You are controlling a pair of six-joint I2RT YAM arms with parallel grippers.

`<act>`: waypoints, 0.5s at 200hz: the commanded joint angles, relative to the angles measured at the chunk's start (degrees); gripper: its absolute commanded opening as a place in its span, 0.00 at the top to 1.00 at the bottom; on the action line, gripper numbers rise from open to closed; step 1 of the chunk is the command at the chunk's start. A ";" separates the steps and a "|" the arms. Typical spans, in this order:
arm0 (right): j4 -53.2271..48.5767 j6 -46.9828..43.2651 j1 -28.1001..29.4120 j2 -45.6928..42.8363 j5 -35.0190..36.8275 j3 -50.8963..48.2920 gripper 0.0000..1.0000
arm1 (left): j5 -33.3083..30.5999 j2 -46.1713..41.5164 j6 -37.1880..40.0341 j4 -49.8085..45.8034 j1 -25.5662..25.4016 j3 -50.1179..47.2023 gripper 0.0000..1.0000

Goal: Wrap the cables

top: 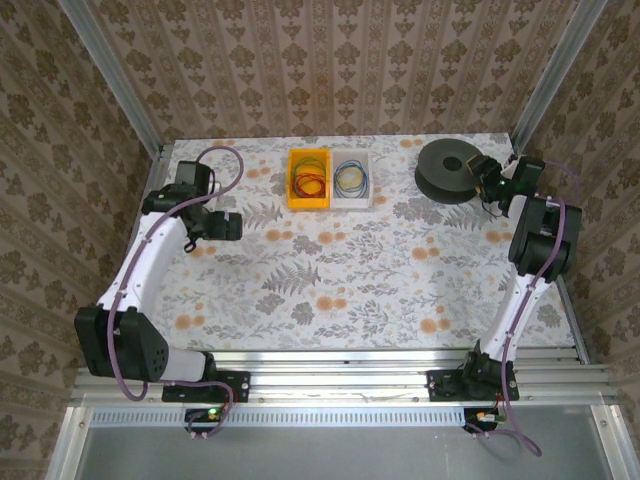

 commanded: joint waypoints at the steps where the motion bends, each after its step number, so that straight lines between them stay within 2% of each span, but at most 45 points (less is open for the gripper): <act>1: 2.17 2.58 0.70 1.50 0.24 1.60 0.41 | -0.87 -2.07 -0.06 -0.72 0.40 -0.81 0.00; 20: 2.31 2.69 0.73 0.76 1.03 0.76 0.55 | -0.91 -2.55 0.05 -0.68 0.66 -0.98 0.00; 32: 2.67 2.60 0.65 -0.01 1.89 -0.20 0.59 | -0.84 -2.74 0.12 -0.32 0.83 -1.05 0.00; 51: 3.92 3.66 0.16 -1.10 2.01 -1.75 0.83 | -0.47 -2.74 0.18 0.35 1.12 -1.23 0.00; 67: 4.47 3.95 -0.35 -3.02 1.33 -3.10 0.94 | -0.50 -2.81 0.00 1.10 1.19 -1.29 0.00; 81: 3.29 2.60 -0.59 -6.17 1.04 -4.81 1.00 | -0.35 -2.76 -0.29 1.88 1.11 -1.41 0.00; 100: 0.17 -0.91 -0.58 -12.41 0.48 -7.87 1.00 | 0.10 -2.85 -0.50 3.15 1.07 -1.84 0.00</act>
